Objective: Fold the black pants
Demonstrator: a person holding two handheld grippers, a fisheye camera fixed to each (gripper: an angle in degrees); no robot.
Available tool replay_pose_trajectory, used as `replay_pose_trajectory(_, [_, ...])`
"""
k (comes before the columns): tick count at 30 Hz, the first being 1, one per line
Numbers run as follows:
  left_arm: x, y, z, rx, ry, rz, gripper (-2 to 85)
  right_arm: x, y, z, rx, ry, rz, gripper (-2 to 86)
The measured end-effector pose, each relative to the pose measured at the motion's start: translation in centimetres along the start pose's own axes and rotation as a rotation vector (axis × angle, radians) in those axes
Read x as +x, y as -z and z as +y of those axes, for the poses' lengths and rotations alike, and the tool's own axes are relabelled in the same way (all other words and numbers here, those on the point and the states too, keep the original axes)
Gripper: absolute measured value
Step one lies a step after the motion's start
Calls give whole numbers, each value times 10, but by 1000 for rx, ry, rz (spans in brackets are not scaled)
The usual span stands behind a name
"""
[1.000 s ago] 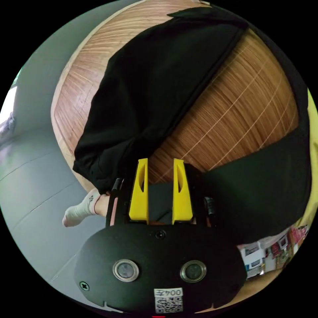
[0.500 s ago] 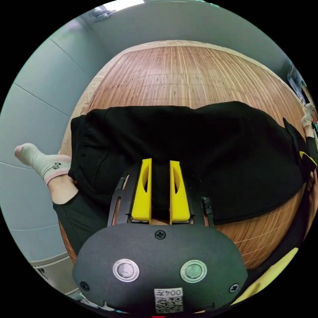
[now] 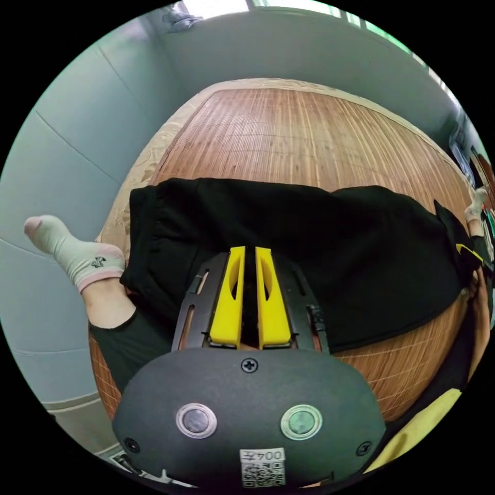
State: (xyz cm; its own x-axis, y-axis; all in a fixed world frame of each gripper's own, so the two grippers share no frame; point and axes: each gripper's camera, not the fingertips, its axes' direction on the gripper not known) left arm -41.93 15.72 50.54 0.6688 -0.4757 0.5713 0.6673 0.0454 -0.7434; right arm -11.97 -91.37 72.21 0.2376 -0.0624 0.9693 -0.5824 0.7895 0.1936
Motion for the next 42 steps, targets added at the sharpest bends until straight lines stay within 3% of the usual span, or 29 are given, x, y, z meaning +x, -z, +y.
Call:
replay_pose_trajectory(6, [-2,-15,-7,15,78,10,23,8,3,-9,-5,9,-6,151])
replay_pose_trajectory(13, [-8,-22,-37,-2,-45,-115,31,2,4,-20,17,-26,-29,135])
replay_pose_trajectory(18, [-41,-18,-37,-57,83,-58,50,1,10,-10,30,52,-88,133])
replay_pose_trajectory(22, [-17,20,0,36,22,-76,62,56,24,-6,-21,93,-202,144])
replay_pose_trajectory(26, [27,56,76,162,-10,52,50,130,54,-1,-72,78,-145,115])
replay_pose_trajectory(32, [123,68,153,196,-63,138,26,207,96,7,-37,31,-258,102])
replay_pose_trajectory(38, [187,62,193,241,-23,87,8,118,105,40,134,310,-302,103])
replay_pose_trajectory(42, [205,63,199,225,-41,39,4,48,90,45,134,443,-268,143])
